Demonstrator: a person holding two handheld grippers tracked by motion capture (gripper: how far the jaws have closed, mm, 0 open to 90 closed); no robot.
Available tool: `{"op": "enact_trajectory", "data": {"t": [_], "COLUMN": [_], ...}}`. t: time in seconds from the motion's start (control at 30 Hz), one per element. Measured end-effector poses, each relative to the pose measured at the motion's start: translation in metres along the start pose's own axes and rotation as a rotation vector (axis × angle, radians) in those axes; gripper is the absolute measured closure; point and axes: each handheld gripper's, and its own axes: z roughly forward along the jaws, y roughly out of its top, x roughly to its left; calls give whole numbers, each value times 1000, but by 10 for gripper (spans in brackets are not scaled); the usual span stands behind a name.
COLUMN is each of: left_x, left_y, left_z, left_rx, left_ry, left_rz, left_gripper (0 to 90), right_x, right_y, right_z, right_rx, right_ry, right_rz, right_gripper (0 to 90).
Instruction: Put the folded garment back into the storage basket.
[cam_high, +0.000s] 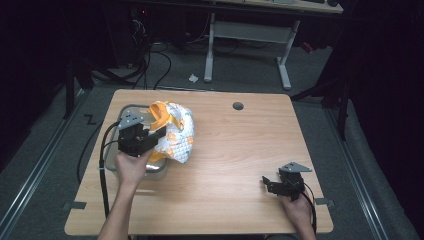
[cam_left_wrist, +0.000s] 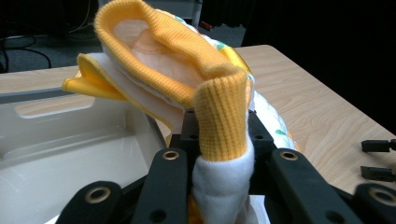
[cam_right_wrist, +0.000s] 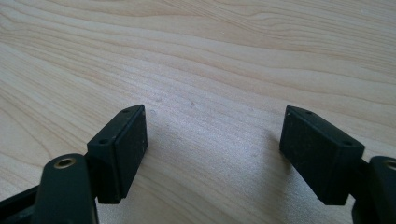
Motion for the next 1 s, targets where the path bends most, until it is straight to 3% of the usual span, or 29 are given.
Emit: {"op": "enact_trajectory", "data": {"t": [1.0], "left_x": [33], "left_y": [-7], "left_z": [-10], "left_rx": [-2], "left_ry": [78], "left_rz": [-40], "left_gripper": [749], "right_x": [0], "right_y": [0], "right_z": [0], "right_rx": [-1], "right_ry": [-1], "right_rz": [-1], "right_gripper": [237]}}
